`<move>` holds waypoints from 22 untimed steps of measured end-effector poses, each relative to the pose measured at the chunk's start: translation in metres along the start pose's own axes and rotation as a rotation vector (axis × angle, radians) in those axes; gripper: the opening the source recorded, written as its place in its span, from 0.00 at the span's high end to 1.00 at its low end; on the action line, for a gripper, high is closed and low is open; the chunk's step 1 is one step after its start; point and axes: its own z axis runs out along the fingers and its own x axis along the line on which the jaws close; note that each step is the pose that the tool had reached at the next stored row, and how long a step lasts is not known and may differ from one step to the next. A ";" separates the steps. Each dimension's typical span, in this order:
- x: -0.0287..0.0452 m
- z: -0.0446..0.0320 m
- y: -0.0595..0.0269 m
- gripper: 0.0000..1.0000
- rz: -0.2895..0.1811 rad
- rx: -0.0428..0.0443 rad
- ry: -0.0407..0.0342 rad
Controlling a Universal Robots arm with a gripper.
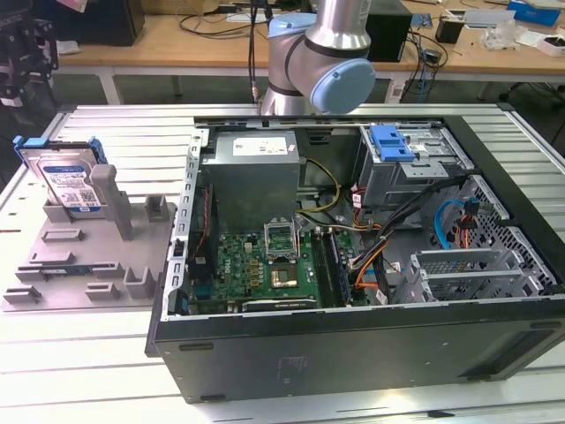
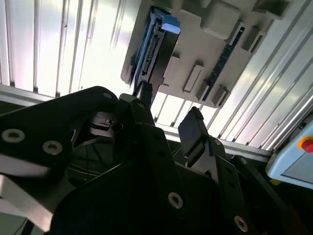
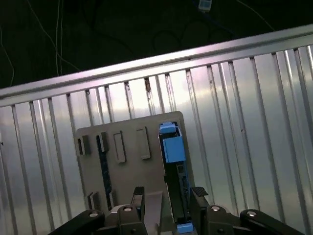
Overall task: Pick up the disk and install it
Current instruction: 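Pick up the disk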
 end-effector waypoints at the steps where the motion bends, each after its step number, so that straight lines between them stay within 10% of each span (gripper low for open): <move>1: 0.0000 0.0001 0.0000 0.51 -0.018 0.0017 0.0003; 5: -0.0001 0.0009 0.0001 0.51 -0.121 0.0114 0.0024; 15: 0.0006 0.0059 0.0141 0.51 -0.155 0.0425 -0.0041; 22: 0.0007 0.0061 0.0143 0.51 -0.168 0.0450 -0.0059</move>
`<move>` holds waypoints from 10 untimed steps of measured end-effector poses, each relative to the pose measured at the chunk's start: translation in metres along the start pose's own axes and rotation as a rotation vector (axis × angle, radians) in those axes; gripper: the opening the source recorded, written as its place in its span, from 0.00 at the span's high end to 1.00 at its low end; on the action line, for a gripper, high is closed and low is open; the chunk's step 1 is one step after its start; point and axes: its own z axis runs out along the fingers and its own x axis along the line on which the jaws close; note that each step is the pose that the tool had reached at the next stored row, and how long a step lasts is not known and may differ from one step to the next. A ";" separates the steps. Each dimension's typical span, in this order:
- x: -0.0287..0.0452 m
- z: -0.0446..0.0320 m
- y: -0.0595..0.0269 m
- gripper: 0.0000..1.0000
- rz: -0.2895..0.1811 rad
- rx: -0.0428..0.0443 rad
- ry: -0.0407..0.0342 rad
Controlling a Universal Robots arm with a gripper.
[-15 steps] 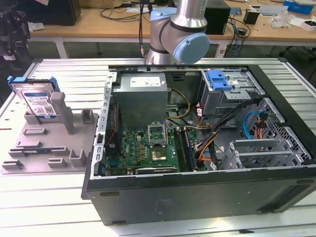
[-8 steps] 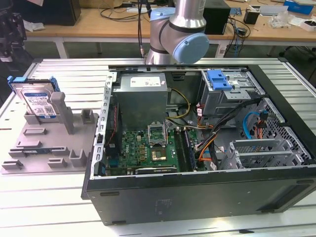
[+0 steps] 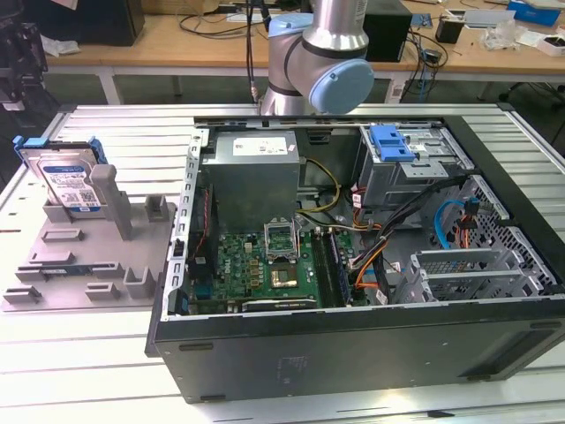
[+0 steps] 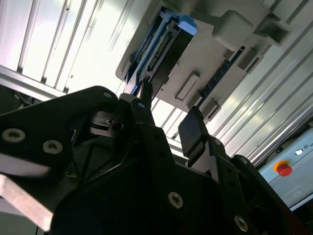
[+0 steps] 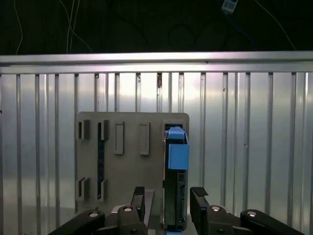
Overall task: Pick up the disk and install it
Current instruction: 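Pick up the disk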
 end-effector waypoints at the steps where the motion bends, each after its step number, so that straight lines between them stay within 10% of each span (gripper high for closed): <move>1: 0.0001 0.0002 0.0001 0.51 0.000 0.0002 -0.0020; 5: 0.0005 0.0018 0.0005 0.51 -0.004 -0.0024 -0.0274; 10: 0.0008 0.0032 0.0006 0.51 -0.010 -0.0374 -0.0349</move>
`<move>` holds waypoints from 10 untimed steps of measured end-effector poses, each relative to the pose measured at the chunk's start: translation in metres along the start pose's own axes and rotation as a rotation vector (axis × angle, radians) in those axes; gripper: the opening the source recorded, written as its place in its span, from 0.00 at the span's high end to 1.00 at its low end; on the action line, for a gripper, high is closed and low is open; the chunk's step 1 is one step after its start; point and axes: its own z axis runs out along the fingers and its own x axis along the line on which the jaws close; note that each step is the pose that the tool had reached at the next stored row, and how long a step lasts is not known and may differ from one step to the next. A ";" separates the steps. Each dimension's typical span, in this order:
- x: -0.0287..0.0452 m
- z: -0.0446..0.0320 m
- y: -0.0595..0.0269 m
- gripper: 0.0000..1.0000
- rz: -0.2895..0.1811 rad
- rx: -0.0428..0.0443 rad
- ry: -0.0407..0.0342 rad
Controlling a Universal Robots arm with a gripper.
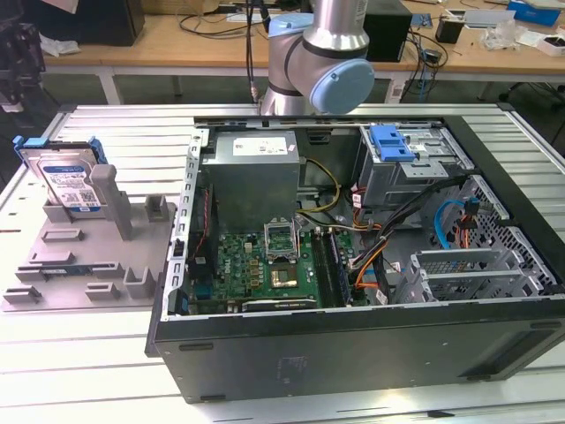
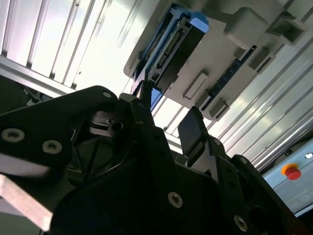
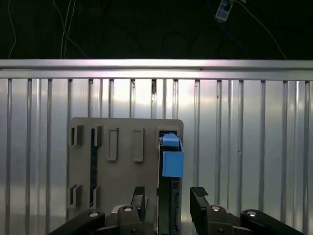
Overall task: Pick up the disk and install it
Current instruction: 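Pick up the disk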
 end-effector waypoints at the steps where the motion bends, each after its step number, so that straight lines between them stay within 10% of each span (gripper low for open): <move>1: -0.0001 0.0002 0.0000 0.51 -0.001 -0.0092 -0.0007; 10: -0.0001 0.0011 0.0006 0.51 -0.014 0.0050 0.0000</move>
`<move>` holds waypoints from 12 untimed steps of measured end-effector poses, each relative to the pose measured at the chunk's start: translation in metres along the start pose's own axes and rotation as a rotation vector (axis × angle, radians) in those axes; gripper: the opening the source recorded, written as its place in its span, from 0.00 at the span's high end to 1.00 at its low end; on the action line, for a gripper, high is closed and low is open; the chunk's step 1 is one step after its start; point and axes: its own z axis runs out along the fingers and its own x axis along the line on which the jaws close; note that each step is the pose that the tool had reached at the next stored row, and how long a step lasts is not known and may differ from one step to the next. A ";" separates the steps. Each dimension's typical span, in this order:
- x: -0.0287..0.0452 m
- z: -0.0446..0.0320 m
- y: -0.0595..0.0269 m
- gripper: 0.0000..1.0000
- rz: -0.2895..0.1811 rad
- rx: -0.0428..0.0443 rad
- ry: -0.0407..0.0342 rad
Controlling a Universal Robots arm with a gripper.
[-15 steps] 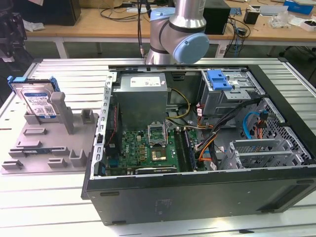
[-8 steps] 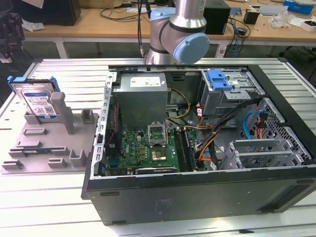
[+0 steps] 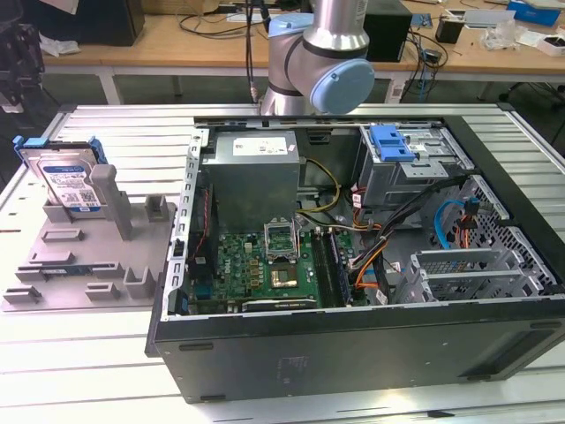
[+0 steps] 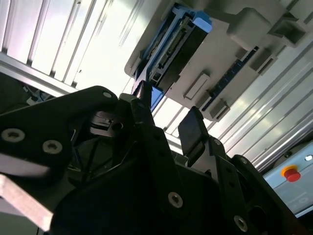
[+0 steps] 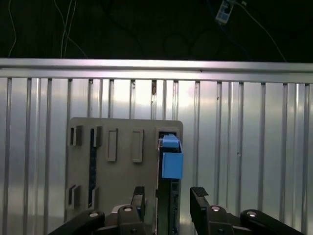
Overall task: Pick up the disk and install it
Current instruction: 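Pick up the disk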
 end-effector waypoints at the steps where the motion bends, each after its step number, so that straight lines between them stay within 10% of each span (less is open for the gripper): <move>1: -0.0001 0.0007 0.0006 0.51 -0.005 0.0003 -0.0025; 6: -0.0003 0.0026 0.0049 0.51 -0.015 0.0017 -0.0268; 12: 0.0002 0.0058 0.0070 0.51 -0.014 0.0017 -0.0283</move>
